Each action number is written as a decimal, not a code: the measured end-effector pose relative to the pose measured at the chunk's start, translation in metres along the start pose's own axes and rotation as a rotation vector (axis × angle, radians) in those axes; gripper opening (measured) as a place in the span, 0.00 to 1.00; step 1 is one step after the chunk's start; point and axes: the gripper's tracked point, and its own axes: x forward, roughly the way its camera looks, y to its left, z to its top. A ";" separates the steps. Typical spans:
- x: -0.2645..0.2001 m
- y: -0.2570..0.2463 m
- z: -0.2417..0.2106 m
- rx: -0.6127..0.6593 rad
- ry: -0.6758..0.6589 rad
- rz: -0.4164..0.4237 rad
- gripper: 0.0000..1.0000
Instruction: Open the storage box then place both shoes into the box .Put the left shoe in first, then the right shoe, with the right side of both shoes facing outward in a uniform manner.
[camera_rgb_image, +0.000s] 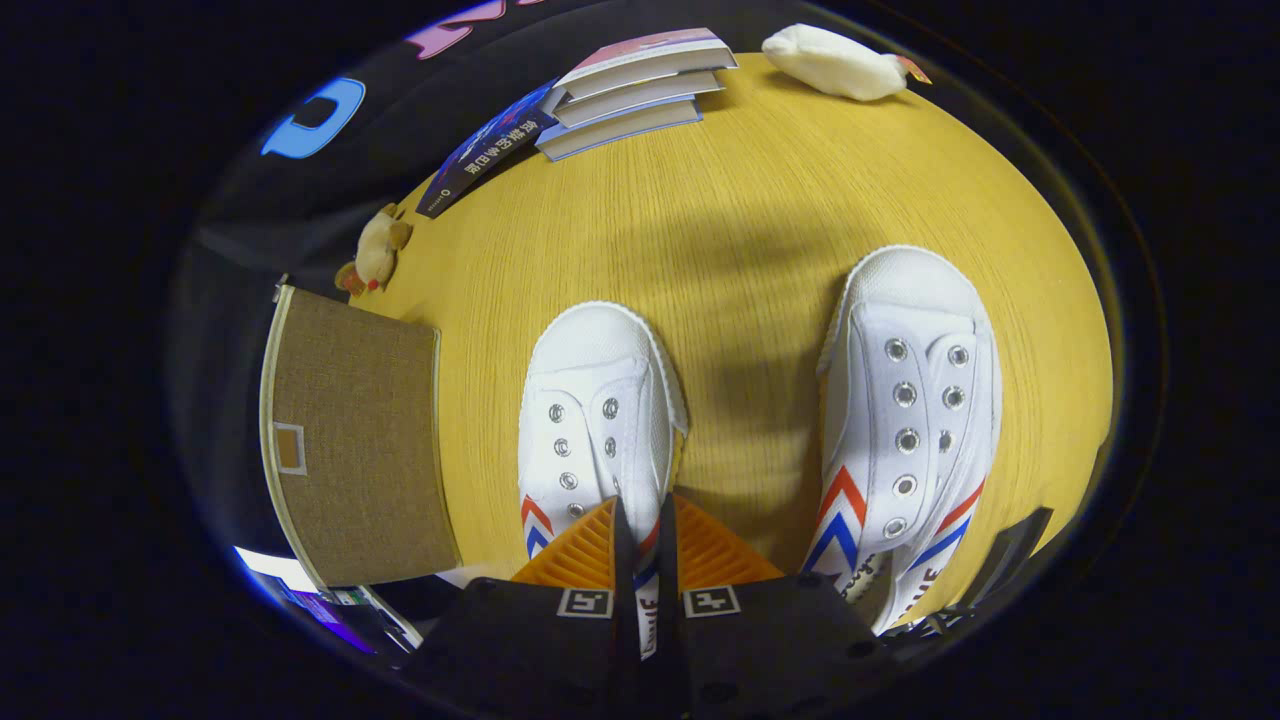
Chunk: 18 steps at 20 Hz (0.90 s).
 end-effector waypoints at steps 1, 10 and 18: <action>0.001 0.001 -0.004 0.022 0.004 0.008 0.11; -0.066 0.070 0.036 0.070 -0.076 0.084 0.08; -0.112 0.209 0.048 -0.020 -0.117 0.205 0.08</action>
